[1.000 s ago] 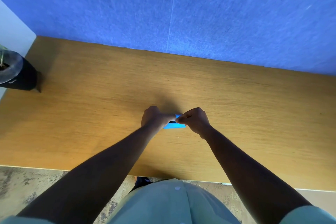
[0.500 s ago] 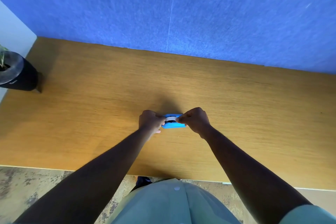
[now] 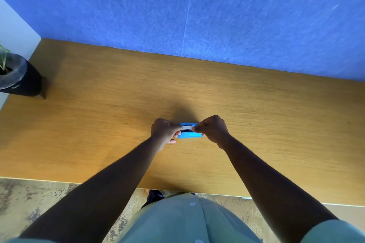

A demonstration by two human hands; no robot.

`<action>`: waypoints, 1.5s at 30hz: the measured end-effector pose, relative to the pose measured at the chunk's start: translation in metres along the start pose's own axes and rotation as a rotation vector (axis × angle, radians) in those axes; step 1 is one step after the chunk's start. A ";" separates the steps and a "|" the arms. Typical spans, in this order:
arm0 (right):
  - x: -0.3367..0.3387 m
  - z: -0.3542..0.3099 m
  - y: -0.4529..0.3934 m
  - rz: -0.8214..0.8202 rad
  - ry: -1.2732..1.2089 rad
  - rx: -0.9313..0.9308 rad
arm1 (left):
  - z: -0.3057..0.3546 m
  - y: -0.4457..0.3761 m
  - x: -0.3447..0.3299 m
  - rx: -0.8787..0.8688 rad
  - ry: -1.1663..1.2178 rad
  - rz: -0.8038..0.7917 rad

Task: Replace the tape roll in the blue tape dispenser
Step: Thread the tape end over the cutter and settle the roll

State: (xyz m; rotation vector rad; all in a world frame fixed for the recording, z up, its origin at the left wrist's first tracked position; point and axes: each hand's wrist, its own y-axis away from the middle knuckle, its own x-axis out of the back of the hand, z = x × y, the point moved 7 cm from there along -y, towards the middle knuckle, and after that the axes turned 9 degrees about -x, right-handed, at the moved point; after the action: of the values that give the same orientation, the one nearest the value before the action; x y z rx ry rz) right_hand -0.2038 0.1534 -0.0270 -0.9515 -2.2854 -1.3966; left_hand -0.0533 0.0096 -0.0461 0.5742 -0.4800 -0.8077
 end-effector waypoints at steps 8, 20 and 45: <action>0.001 -0.001 0.000 0.001 0.000 -0.007 | -0.005 -0.001 0.003 0.018 0.036 -0.047; -0.005 -0.016 0.001 0.000 0.226 -0.017 | -0.008 -0.002 0.000 0.023 0.095 -0.074; -0.002 -0.034 0.008 -0.010 0.249 -0.074 | -0.013 -0.004 0.000 0.044 0.139 -0.039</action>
State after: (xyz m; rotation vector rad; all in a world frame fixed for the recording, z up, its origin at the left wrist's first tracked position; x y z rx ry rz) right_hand -0.2003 0.1256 -0.0062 -0.7406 -2.0707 -1.5197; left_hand -0.0470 0.0110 -0.0585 0.6777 -0.3606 -0.7896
